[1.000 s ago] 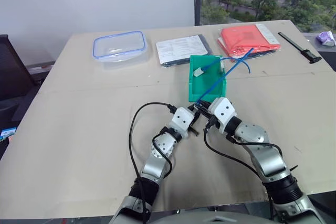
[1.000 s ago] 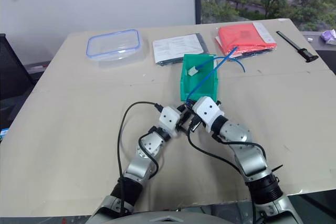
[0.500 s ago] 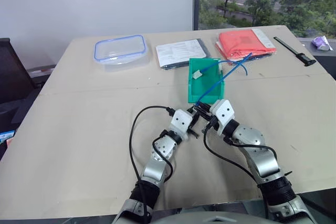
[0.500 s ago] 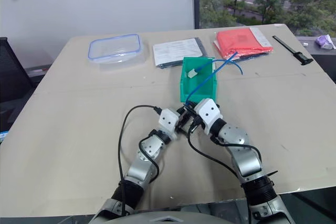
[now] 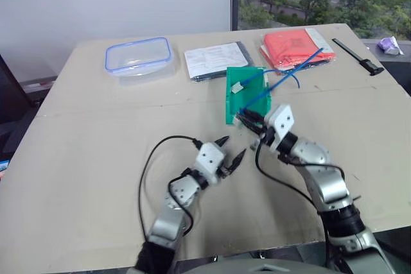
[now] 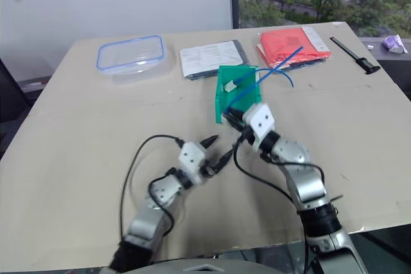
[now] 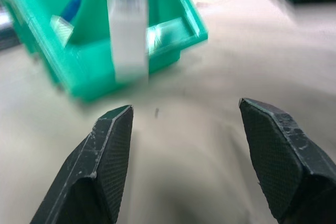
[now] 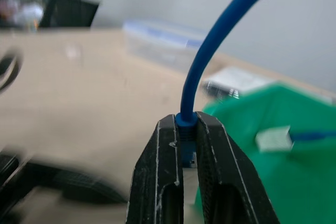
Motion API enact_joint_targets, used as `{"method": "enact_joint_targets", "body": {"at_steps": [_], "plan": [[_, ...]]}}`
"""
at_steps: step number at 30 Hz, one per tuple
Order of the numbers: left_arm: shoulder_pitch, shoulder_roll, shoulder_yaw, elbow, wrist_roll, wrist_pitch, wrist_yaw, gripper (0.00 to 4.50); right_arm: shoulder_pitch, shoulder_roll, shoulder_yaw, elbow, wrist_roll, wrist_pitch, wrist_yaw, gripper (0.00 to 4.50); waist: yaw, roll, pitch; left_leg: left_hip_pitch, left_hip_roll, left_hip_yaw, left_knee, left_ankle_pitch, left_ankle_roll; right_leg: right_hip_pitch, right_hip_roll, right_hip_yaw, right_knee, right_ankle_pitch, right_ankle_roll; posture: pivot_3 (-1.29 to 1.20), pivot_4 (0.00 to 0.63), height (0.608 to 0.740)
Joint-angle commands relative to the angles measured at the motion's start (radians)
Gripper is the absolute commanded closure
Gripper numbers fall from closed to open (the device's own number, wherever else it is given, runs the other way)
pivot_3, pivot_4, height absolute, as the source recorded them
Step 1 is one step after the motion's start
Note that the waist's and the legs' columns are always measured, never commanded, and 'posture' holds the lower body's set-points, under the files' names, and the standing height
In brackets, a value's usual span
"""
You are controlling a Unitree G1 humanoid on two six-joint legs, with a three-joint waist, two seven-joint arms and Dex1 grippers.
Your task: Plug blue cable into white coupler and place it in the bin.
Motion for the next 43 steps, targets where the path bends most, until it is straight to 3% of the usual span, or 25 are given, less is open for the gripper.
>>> {"method": "enact_joint_targets", "body": {"at_steps": [1,6,11,14,16,21,26,28,33,37,43], "plan": [[0.002,0.054,0.072,-0.299,-0.203,0.252,-0.018,1.24,-0.141,-0.018,-0.081,-0.060,0.147,0.235,-0.001,4.50,0.004,0.000,0.003,-0.001,0.000,-0.001,0.000,0.000,-0.001,0.000,0.000,0.000,0.000,0.000,0.000,0.00,0.150,0.740],[-0.140,0.078,0.222,-0.464,-0.425,0.625,0.139,1.24,-0.338,-0.086,-0.133,0.139,0.182,0.453,0.001,4.50,0.016,-0.002,0.007,-0.003,-0.003,-0.005,0.002,0.001,-0.001,0.000,-0.004,-0.005,-0.002,0.001,0.000,0.00,0.150,0.740],[-0.286,0.115,0.267,-0.518,-0.495,0.848,0.241,1.24,-0.511,-0.083,-0.166,0.441,0.142,0.441,-0.015,4.50,0.006,-0.005,0.010,-0.003,-0.004,-0.003,0.001,0.003,-0.004,0.000,0.002,-0.006,-0.001,0.001,0.000,0.00,0.150,0.740],[-0.319,0.125,0.267,-0.535,-0.500,0.908,0.275,1.21,-0.567,-0.085,-0.170,0.560,0.100,0.397,-0.019,3.37,0.003,-0.005,0.010,-0.007,-0.004,-0.001,0.000,0.004,-0.007,-0.006,0.002,-0.004,-0.001,0.001,0.000,0.00,0.150,0.740],[-0.330,0.122,0.270,-0.538,-0.503,0.930,0.295,1.21,-0.586,-0.090,-0.179,0.596,0.085,0.372,-0.020,2.29,0.004,-0.005,0.010,-0.015,-0.003,0.001,0.001,0.005,-0.008,-0.014,0.002,-0.003,0.001,0.001,0.000,0.00,0.150,0.740],[-0.321,0.136,0.253,-0.546,-0.478,0.928,0.306,1.21,-0.531,-0.171,-0.159,0.535,0.001,0.311,-0.017,0.09,0.008,-0.005,0.010,-0.015,-0.003,0.001,0.000,0.005,-0.008,-0.014,0.001,-0.002,-0.001,0.001,0.000,0.00,0.150,0.740],[-0.225,0.149,0.216,-0.605,-0.447,0.897,0.301,1.21,-0.335,-0.331,-0.186,0.294,0.037,0.369,0.110,0.03,0.019,-0.006,0.010,-0.015,-0.004,0.001,0.001,0.005,-0.007,-0.013,-0.001,-0.002,-0.001,0.001,0.000,0.00,0.150,0.740],[-0.141,0.187,0.203,-0.624,-0.399,0.853,0.289,1.21,-0.184,-0.376,-0.239,0.172,0.103,0.318,0.196,0.03,0.017,-0.006,0.010,-0.015,-0.004,0.001,0.001,0.005,-0.007,-0.013,-0.003,0.001,-0.002,0.001,0.000,0.00,0.150,0.740],[0.099,0.260,0.212,-0.596,-0.307,0.689,0.219,1.21,0.211,-0.336,-0.381,-0.044,0.244,0.094,0.339,0.03,0.010,-0.005,0.011,-0.013,-0.001,0.002,-0.002,0.004,-0.006,-0.012,-0.001,0.003,-0.002,0.000,-0.001,0.00,0.150,0.740],[0.265,0.265,0.238,-0.504,-0.208,0.495,0.185,1.21,0.447,-0.323,-0.410,-0.044,0.262,-0.005,0.424,0.03,0.011,-0.004,0.011,-0.011,-0.001,0.003,0.000,0.002,-0.002,-0.010,-0.002,0.004,-0.002,0.001,-0.001,0.00,0.150,0.740],[0.347,0.240,0.214,-0.403,-0.156,0.330,0.131,1.21,0.525,-0.334,-0.393,0.134,0.197,-0.149,0.485,0.03,0.014,-0.007,0.012,-0.010,-0.001,0.005,0.005,0.002,-0.002,-0.008,-0.006,0.002,-0.002,0.003,-0.009,0.00,0.150,0.740]]}}
